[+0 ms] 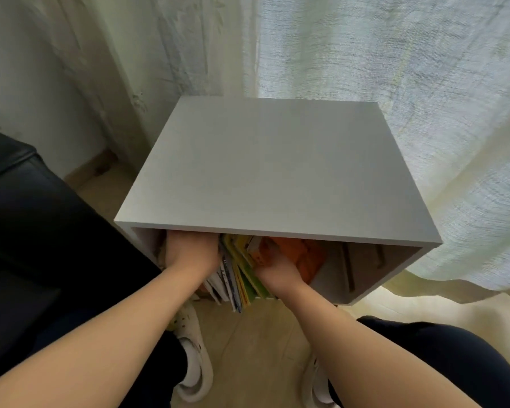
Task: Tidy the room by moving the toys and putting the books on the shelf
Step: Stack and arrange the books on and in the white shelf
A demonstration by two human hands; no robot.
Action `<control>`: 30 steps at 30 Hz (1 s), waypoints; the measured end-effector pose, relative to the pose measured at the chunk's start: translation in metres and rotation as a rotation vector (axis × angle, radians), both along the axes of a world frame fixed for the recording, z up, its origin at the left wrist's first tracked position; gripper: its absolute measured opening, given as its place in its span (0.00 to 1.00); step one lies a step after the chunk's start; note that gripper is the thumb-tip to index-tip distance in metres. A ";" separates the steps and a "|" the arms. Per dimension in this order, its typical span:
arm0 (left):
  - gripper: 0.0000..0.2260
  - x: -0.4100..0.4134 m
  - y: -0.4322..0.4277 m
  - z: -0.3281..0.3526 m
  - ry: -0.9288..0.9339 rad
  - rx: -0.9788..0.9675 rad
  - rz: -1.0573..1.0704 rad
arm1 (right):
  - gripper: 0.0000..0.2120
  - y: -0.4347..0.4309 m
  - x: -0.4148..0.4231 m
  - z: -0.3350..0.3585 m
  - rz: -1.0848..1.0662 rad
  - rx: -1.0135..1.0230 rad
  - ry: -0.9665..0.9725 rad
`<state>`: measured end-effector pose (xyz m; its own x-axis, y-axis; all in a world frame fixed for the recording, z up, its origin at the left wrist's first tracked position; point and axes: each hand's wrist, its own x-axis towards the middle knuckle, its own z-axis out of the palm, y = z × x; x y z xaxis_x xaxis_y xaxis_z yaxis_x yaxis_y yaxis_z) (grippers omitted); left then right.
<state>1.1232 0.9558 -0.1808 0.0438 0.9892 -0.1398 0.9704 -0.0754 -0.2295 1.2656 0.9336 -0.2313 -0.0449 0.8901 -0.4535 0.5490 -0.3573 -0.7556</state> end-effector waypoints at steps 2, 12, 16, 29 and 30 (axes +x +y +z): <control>0.11 -0.001 0.000 -0.002 -0.034 -0.014 0.012 | 0.31 0.003 -0.005 -0.003 -0.012 0.001 0.007; 0.10 -0.014 0.000 -0.008 -0.807 0.020 0.301 | 0.30 0.008 -0.005 -0.008 -0.083 0.022 -0.004; 0.25 -0.024 -0.017 -0.015 -1.468 0.224 0.411 | 0.24 0.012 -0.005 -0.008 -0.054 0.013 -0.073; 0.13 0.002 -0.076 -0.054 -1.161 0.111 0.853 | 0.36 0.007 -0.001 -0.019 -0.087 0.048 0.057; 0.11 0.010 -0.083 -0.058 -1.159 -0.005 0.836 | 0.36 0.007 -0.001 -0.018 -0.082 0.046 0.058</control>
<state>1.1335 0.8733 -0.2389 -0.4517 0.7807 -0.4319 0.3656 0.6036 0.7086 1.2650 0.9411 -0.2498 0.0034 0.9118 -0.4107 0.4741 -0.3630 -0.8021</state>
